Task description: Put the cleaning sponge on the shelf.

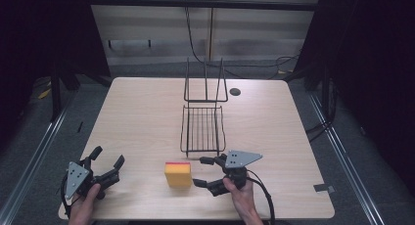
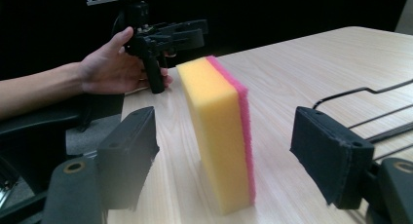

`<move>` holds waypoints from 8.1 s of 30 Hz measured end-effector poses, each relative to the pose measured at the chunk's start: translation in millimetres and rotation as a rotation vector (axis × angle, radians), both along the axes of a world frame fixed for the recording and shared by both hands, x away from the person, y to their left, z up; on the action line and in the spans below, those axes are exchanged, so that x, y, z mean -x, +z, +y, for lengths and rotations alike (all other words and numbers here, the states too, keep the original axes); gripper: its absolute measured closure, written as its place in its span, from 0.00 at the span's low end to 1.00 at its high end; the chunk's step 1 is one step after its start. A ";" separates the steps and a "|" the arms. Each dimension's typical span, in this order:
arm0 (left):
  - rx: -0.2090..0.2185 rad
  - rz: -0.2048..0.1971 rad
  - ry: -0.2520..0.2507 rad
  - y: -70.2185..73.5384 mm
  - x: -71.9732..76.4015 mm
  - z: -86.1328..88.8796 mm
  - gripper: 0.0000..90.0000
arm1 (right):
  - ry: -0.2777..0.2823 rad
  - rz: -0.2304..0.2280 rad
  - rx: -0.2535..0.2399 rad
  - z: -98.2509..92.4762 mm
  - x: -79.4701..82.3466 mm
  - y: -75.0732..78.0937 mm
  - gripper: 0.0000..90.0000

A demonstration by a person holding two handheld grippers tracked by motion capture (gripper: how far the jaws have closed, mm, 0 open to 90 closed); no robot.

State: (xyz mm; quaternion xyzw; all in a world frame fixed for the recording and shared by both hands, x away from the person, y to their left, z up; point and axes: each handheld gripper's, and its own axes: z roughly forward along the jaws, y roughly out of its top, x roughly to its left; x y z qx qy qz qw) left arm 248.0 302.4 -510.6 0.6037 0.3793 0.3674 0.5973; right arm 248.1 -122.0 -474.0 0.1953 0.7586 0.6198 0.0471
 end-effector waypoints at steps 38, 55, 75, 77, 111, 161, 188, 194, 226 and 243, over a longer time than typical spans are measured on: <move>0.001 0.000 0.000 0.0 -0.1 0.0 0.17 | 0.157 0.007 0.004 46.0 -34.6 -5.4 0.53; -0.002 0.000 0.000 0.0 0.0 0.2 0.17 | 0.172 -0.006 -0.031 53.9 -35.1 -13.5 0.63; 0.002 0.000 0.000 0.0 -0.1 -0.1 0.17 | 0.168 -0.026 -0.036 47.1 -32.0 -2.9 0.66; 0.002 0.000 0.000 0.0 -0.1 0.0 0.17 | 0.165 -0.028 -0.033 45.7 -31.9 -1.5 0.66; -0.001 0.000 0.000 0.0 -0.1 0.1 0.17 | 0.117 -0.055 -0.040 10.2 -39.2 25.1 0.66; -0.003 0.000 -0.002 0.0 0.1 0.4 0.17 | 0.051 -0.038 -0.024 -21.8 -100.7 55.5 0.66; 0.003 0.000 -0.002 -0.1 0.2 0.0 0.17 | 0.050 -0.033 0.029 -18.0 -130.2 53.9 0.66; -0.003 0.000 -0.003 0.1 0.1 0.5 0.17 | 0.045 -0.020 0.028 -19.3 -134.6 47.9 0.66; 0.003 -0.001 -0.004 -0.1 0.2 0.1 0.17 | 0.081 0.022 0.054 -16.2 -137.2 30.0 0.66; -0.003 -0.001 -0.005 0.0 0.1 0.5 0.17 | 0.077 0.026 0.065 -22.4 -131.9 34.2 0.50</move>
